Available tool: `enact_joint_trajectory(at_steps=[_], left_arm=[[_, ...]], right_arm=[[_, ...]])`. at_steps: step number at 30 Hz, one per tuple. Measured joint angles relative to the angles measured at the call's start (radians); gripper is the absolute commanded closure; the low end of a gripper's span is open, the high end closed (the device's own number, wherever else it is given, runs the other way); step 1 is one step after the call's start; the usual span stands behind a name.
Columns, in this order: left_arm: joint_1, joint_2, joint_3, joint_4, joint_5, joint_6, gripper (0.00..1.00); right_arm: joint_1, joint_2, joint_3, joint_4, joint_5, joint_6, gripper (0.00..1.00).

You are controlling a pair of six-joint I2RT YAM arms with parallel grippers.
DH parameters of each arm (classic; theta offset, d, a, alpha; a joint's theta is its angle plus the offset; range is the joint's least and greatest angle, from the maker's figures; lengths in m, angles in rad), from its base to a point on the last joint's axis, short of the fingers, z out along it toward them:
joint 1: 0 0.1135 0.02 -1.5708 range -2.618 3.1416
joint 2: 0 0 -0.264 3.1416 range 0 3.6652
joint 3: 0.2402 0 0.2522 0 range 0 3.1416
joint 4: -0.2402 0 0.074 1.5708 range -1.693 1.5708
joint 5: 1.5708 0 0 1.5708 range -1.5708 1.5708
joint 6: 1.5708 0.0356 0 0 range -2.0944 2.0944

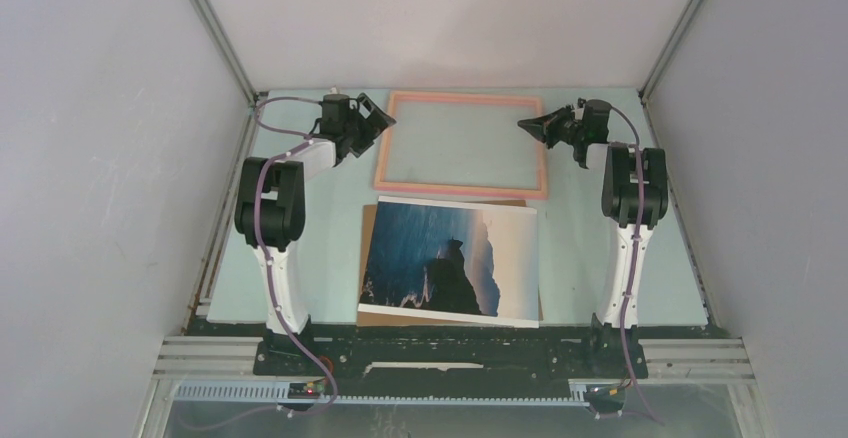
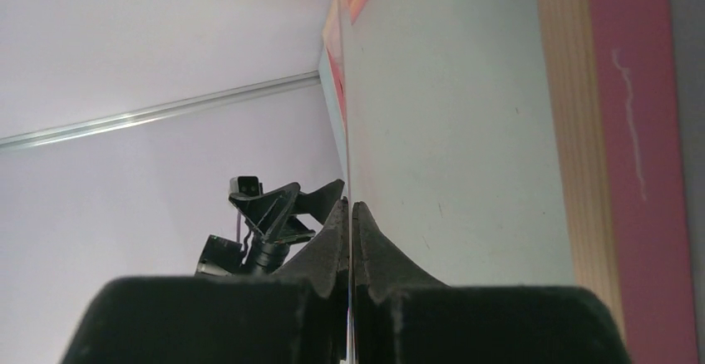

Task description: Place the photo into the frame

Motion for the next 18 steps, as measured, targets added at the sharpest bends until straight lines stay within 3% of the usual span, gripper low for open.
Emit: enact_joint_trajectory(at_steps=[18], left_arm=[[0.033,0.113,0.042,0.021,0.098,-0.138,0.00]], right_arm=[[0.006,0.008,-0.077,0.193,0.006,0.160,1.00]])
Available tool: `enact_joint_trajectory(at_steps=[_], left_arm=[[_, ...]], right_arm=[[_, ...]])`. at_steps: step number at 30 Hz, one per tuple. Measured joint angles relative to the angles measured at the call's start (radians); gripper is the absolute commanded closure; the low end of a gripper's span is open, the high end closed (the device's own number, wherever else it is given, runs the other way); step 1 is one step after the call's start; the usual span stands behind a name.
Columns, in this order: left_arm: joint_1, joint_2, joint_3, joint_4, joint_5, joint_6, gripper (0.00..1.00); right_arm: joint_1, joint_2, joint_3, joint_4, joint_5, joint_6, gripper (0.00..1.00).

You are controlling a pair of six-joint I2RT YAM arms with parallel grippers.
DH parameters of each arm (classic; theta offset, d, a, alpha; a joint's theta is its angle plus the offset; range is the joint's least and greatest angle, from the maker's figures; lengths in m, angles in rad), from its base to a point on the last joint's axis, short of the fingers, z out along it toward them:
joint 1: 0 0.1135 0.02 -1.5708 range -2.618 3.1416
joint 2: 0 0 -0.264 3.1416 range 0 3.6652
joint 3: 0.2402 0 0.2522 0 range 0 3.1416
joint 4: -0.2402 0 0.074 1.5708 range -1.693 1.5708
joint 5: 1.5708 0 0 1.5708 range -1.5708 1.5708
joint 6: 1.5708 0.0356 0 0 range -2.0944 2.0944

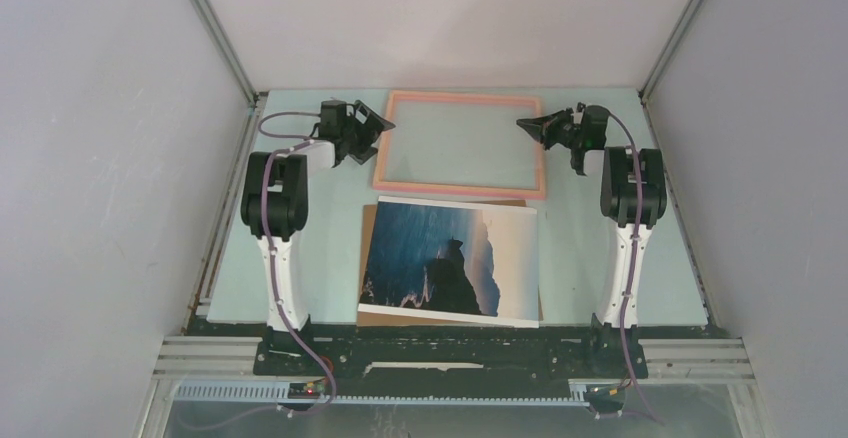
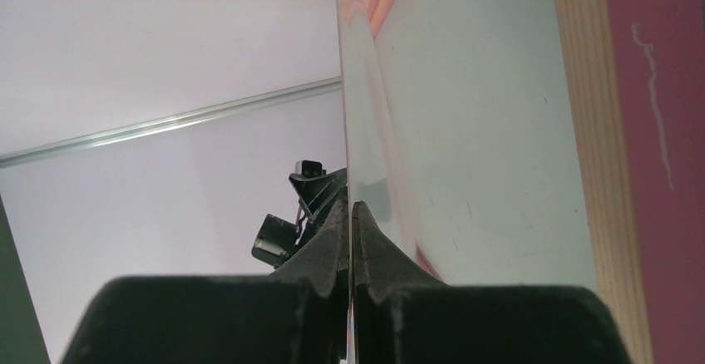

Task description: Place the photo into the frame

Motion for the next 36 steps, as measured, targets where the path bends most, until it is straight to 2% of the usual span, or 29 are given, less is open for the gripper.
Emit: enact_joint_trajectory(at_steps=[8,14,17,21,25,32,36], left_arm=[[0.001,0.000,0.000,0.002,0.006,-0.008,0.00],[0.002,0.000,0.000,0.011,0.006,-0.007,0.00],[0.002,0.000,0.000,0.012,0.006,-0.006,0.00],[0.002,0.000,0.000,0.012,0.005,0.001,0.00],[0.002,0.000,0.000,0.012,0.005,0.003,0.00],[0.003,-0.002,0.000,0.019,-0.001,0.016,0.00],[0.003,-0.003,0.000,0.019,-0.003,0.026,0.00]], right_arm=[[0.011,0.002,-0.014,0.044,0.020,0.035,1.00],[0.013,0.001,-0.025,-0.021,0.037,-0.068,0.68],[0.016,-0.013,-0.019,-0.172,0.051,-0.208,0.59],[0.025,-0.016,0.040,-0.347,0.061,-0.369,0.57],[0.040,-0.024,0.102,-0.448,0.056,-0.475,0.60],[0.047,-0.024,0.133,-0.505,0.035,-0.531,0.93],[0.047,-0.024,0.134,-0.503,0.021,-0.530,1.00]])
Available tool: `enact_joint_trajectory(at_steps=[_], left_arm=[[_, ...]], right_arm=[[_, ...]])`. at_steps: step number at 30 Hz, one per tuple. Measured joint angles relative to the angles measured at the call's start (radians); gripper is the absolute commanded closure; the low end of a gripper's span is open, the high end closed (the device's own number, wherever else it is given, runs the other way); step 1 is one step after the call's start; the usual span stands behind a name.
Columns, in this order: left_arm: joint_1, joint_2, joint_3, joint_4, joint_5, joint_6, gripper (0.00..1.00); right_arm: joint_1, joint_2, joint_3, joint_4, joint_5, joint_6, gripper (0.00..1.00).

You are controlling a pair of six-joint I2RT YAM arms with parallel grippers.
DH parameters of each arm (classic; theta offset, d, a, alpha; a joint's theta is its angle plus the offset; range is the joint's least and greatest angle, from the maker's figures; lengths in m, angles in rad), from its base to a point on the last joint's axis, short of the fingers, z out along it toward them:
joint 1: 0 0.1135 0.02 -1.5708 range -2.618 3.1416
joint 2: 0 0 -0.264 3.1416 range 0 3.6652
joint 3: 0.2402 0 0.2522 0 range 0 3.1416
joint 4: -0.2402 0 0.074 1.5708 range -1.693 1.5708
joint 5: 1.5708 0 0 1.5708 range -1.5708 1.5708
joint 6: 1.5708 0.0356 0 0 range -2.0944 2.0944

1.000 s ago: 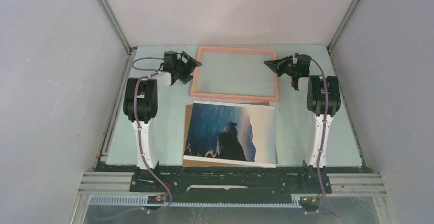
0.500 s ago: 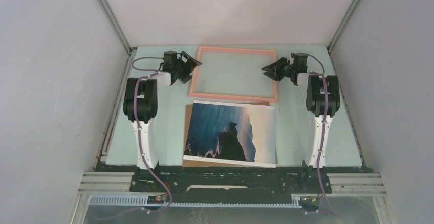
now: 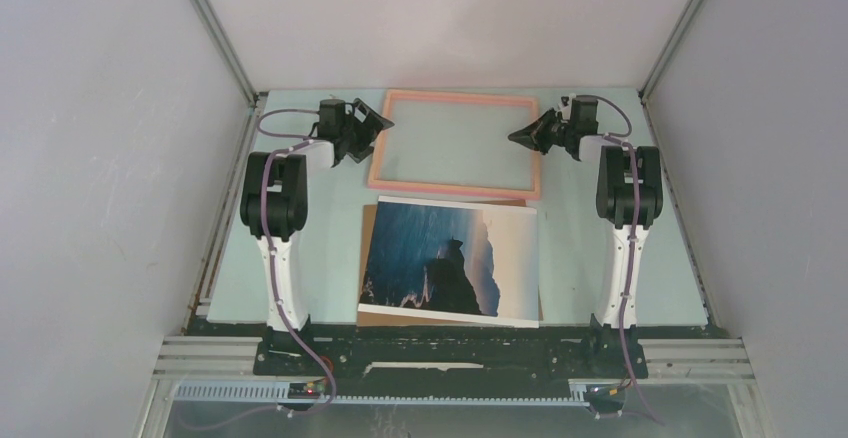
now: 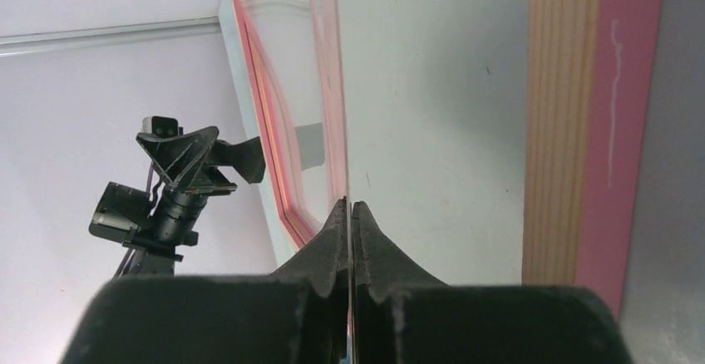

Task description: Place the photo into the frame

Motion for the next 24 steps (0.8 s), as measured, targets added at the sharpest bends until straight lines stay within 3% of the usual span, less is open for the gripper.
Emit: enact_joint_trajectory(at_steps=[5,16,24], left_arm=[[0.000,-0.002,0.000,-0.001,-0.001,0.005,0.00],[0.000,-0.003,0.000,-0.001,0.000,0.005,0.00],[0.000,-0.003,0.000,-0.001,0.000,0.005,0.00]], right_arm=[[-0.009,0.000,-0.002,0.056,-0.050,0.064,1.00],[-0.020,0.011,-0.071,0.409,-0.141,0.407,1.00],[-0.020,0.023,-0.098,0.573,-0.153,0.548,1.00]])
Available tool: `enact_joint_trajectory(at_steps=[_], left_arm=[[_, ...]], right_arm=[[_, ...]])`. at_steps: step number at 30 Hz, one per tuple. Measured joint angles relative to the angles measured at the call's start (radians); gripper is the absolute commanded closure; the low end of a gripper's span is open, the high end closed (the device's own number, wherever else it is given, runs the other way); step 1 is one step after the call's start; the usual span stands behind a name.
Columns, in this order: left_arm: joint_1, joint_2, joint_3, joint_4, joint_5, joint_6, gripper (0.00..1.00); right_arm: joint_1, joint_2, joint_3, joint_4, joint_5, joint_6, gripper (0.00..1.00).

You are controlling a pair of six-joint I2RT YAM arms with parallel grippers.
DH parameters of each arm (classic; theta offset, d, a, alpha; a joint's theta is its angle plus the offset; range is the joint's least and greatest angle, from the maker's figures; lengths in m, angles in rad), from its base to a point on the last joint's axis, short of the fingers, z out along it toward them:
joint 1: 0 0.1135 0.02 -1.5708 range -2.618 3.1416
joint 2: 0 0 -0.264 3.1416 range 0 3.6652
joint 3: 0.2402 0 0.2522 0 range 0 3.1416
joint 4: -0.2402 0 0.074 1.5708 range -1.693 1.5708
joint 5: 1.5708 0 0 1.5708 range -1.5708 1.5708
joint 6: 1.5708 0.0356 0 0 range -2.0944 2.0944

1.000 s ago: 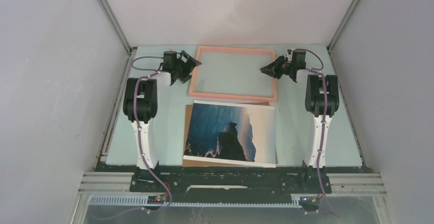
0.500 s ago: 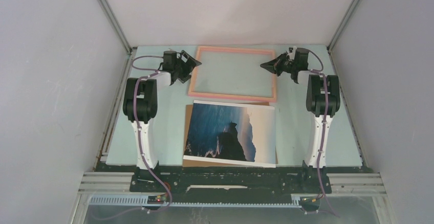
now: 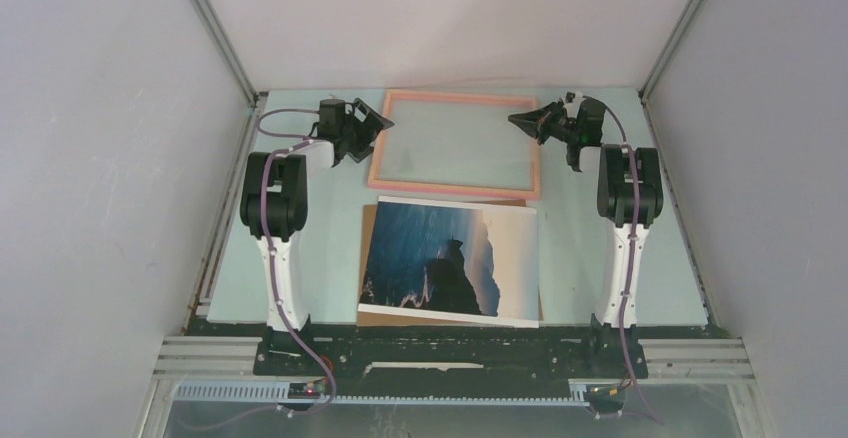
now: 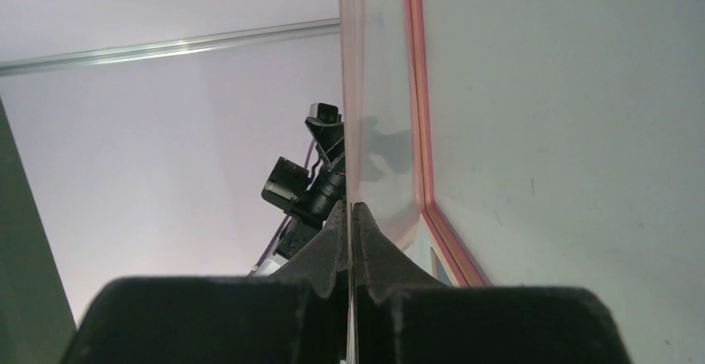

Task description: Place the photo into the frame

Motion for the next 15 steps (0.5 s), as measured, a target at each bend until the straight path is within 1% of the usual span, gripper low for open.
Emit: enact_joint_trajectory(at_steps=[7,15], left_arm=[[0.000,0.000,0.000,0.000,0.000,0.001,0.00],[0.000,0.000,0.000,0.000,0.001,0.006,0.00]], right_arm=[[0.006,0.006,-0.003,0.084,0.000,0.074,1.00],[0.014,0.006,-0.003,0.061,0.005,0.053,1.00]])
